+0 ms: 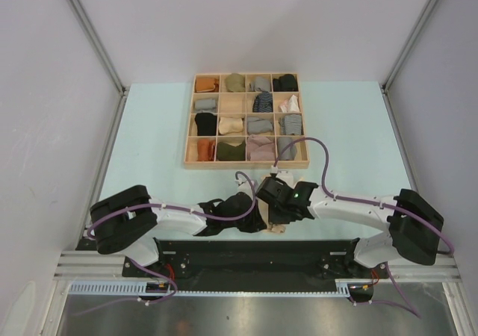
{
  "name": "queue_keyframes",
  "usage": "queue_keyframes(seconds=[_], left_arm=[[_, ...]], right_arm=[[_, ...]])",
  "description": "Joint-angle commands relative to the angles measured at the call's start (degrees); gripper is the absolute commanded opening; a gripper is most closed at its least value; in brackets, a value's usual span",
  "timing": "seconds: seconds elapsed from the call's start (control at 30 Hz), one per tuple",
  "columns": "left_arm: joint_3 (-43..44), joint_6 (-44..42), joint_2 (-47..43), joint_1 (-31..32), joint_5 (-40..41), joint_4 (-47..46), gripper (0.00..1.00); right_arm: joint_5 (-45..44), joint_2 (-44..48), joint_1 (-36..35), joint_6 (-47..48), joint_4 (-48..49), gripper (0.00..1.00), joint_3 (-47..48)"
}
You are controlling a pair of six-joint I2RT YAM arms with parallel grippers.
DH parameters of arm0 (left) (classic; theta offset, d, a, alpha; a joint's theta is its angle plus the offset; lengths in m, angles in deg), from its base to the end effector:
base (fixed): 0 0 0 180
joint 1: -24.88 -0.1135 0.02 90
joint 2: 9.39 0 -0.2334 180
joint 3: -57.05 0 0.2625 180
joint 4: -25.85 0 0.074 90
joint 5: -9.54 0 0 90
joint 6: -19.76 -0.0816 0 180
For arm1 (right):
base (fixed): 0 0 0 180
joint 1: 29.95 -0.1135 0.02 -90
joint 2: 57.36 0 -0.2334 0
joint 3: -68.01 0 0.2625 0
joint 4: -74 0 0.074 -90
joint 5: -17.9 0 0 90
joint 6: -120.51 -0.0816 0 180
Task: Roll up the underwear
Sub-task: Fold the underwear at the corner of the board.
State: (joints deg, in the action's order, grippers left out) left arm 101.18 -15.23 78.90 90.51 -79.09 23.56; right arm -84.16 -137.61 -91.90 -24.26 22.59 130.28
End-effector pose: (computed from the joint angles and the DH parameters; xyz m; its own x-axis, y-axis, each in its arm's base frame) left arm 0.1327 -0.2881 0.0601 -0.8980 -0.0026 -0.4401 0.2924 0.7439 -0.6009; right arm 0.1487 0.2429 0.1185 -0.9306 -0.0479 -0.3628 -0.1184 0.9775 0.1747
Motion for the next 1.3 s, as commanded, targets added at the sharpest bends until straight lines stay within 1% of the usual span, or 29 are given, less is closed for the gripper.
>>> queue_keyframes(seconds=[0.0, 0.7, 0.8, 0.83, 0.9, 0.93, 1.0, 1.03, 1.1, 1.13, 1.27], left_arm=[[-0.15, -2.09, -0.22, 0.47, 1.97, 2.06, 0.0], [-2.61, -0.78, -1.02, 0.38, 2.24, 0.13, 0.0], [-3.14, -0.34, -1.45, 0.47, 1.97, -0.22, 0.0], [-3.4, -0.34, -1.54, 0.47, 2.06, -0.22, 0.0], [-3.58, -0.16, -1.8, 0.38, 2.33, -0.22, 0.0], [-3.58, -0.16, -1.98, 0.47, 2.41, -0.22, 0.0], [-3.67, -0.16, -2.16, 0.38, 2.5, -0.22, 0.0], [-3.58, -0.16, -2.07, 0.38, 2.5, -0.22, 0.0], [-3.67, -0.07, -2.07, 0.38, 2.59, -0.31, 0.0], [-3.67, 0.02, -1.98, 0.47, 2.5, -0.31, 0.0], [-3.76, 0.02, -1.89, 0.38, 2.5, -0.4, 0.0]], right_arm=[[0.45, -1.66, -0.62, 0.8, 3.65, 0.0, 2.71], [3.7, -9.49, -0.45, 2.46, 11.21, 0.0, 2.71], [4.49, -8.96, -0.45, 3.17, 11.74, 0.08, 2.71], [4.67, -8.44, -0.45, 3.26, 11.74, 0.18, 2.71], [4.76, -6.86, -0.45, 3.43, 11.48, 0.27, 2.71], [4.67, -6.24, -0.36, 3.87, 10.95, 0.33, 2.71], [4.23, -4.06, -0.36, 4.31, 10.16, 0.41, 2.71], [3.8, -3.43, -0.27, 4.4, 9.11, 0.48, 2.71], [3.18, -0.89, -0.1, 4.66, 8.14, 0.54, 2.71], [2.57, 0.26, -0.1, 4.93, 7.35, 0.59, 2.71], [1.86, 5.36, 0.17, 5.46, 5.68, 0.67, 2.71]])
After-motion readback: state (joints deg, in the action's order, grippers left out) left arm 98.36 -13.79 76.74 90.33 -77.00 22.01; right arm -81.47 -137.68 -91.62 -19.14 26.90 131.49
